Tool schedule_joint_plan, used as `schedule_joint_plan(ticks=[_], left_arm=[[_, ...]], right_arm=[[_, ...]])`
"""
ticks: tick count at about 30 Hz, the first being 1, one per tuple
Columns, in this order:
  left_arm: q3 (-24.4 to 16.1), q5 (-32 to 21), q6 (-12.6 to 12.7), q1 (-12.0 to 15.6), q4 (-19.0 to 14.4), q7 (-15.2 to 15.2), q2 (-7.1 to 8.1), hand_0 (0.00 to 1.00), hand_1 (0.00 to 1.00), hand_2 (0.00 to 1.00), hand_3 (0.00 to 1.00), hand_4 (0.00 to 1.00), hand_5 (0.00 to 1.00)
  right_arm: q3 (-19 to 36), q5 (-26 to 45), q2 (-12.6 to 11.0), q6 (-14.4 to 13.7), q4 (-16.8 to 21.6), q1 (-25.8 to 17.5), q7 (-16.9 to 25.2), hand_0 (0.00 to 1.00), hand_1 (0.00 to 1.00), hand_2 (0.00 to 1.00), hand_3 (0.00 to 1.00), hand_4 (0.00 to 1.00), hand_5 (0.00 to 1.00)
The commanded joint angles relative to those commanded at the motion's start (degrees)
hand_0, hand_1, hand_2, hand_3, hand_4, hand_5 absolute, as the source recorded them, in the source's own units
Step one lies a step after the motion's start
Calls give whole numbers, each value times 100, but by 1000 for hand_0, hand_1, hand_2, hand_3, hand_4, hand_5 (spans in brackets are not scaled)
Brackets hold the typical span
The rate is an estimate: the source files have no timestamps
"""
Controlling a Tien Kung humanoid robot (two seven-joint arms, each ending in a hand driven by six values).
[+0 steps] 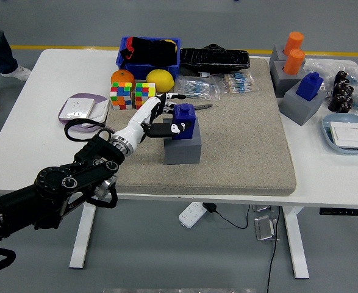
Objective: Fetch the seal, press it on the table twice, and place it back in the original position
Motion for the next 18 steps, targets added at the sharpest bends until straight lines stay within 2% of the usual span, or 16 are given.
schedule_joint_plan(ticks=[4, 9, 14, 18], left_arm=[[-53, -60, -3, 29, -37, -49, 19, 845, 575, 492, 717, 661, 2], [-318, -84, 7, 61, -163, -136, 69, 846, 578, 495, 716, 647, 2], [-647, -17, 57, 78, -260, -243, 199, 841, 578, 495, 704, 646, 2], [-699, -8, 105, 93, -157, -304, 325, 841, 578, 495, 704, 646, 2]], right_arm=[[21, -5, 1, -1, -2, -19, 1, 834, 745, 741, 708, 790, 600], [56, -16, 9, -2, -5, -32, 3, 834, 745, 741, 708, 791, 600], [80, -15, 22, -1, 3, -38, 4, 834, 745, 741, 708, 792, 599], [95, -21, 22, -2, -2, -48, 5, 834, 745, 741, 708, 792, 599]])
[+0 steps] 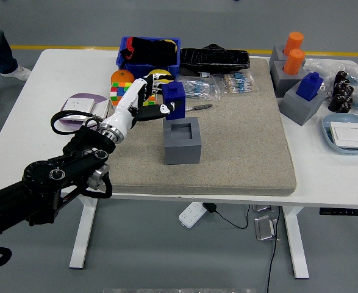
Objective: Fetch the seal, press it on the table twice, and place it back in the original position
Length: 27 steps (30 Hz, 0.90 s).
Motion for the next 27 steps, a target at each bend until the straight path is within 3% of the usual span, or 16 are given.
schedule_joint_plan(ticks=[4, 11, 27], left_arm=[[86, -116, 84, 41, 240, -102, 70, 840, 579, 495, 700, 643, 2], [284, -414, 213, 210, 765, -329, 64, 837, 579, 496, 700, 642, 2], [748, -1419, 193, 640, 1545, -808, -192, 833, 579, 497, 690, 644, 2]], right_arm=[[21, -8, 5, -1, -5, -14, 0, 834, 745, 741, 708, 792, 598], [14, -4, 25, -1, 8, -10, 3, 834, 745, 741, 709, 793, 597], [52, -24, 54, 0, 4, -37, 5, 834, 745, 741, 709, 795, 599]])
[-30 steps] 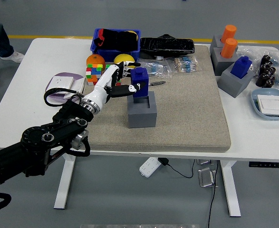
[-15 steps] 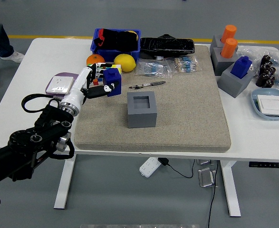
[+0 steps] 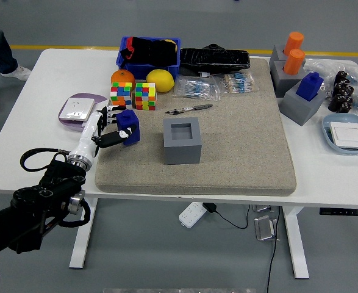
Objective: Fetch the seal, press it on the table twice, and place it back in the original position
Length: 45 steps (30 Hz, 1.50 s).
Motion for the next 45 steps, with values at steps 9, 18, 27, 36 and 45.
schedule_joint_plan(ticks=[9, 18, 27, 36, 45], left_arm=[[67, -92, -25, 112, 70, -99, -26, 835, 579, 497, 690, 644, 2], [-149, 131, -57, -184, -231, -76, 157, 834, 579, 496, 686, 647, 2], [-476, 812, -182, -344, -1073, 225, 475, 835, 579, 496, 686, 647, 2], [-422, 1175, -300, -490, -1807, 519, 483, 836, 578, 498, 687, 655, 2], [-181, 1179, -305, -576, -1805, 572, 271, 833, 578, 499, 687, 656, 2]], right_arm=[[-7, 3, 0, -2, 5, -7, 4, 834, 745, 741, 709, 796, 600], [-136, 11, -29, 6, 7, 125, 3, 834, 745, 741, 709, 797, 600], [-83, -35, -107, -2, 15, -8, 5, 834, 745, 740, 709, 798, 601], [-57, -26, -90, 2, 19, -11, 6, 834, 744, 740, 709, 798, 601], [-67, -24, -87, 6, 22, -28, 7, 834, 744, 740, 709, 799, 601]])
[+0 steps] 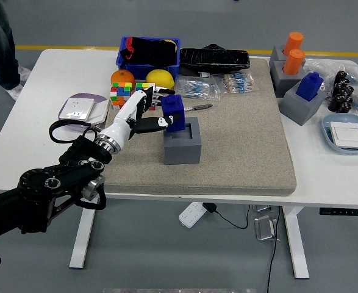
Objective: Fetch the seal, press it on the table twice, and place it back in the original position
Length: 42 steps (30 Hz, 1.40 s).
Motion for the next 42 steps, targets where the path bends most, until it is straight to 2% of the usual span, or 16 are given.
schedule_joint_plan(ticks=[13, 42], left_arm=[[188, -2, 12, -106, 164, 14, -178, 833, 578, 499, 686, 659, 2], [453, -91, 5, -236, 418, -5, -348, 837, 578, 501, 686, 664, 2]], right_arm=[[9, -7, 8, 3, -5, -4, 0, 834, 744, 740, 709, 800, 602], [36, -14, 24, 10, -6, 4, 5, 834, 744, 740, 710, 801, 603]])
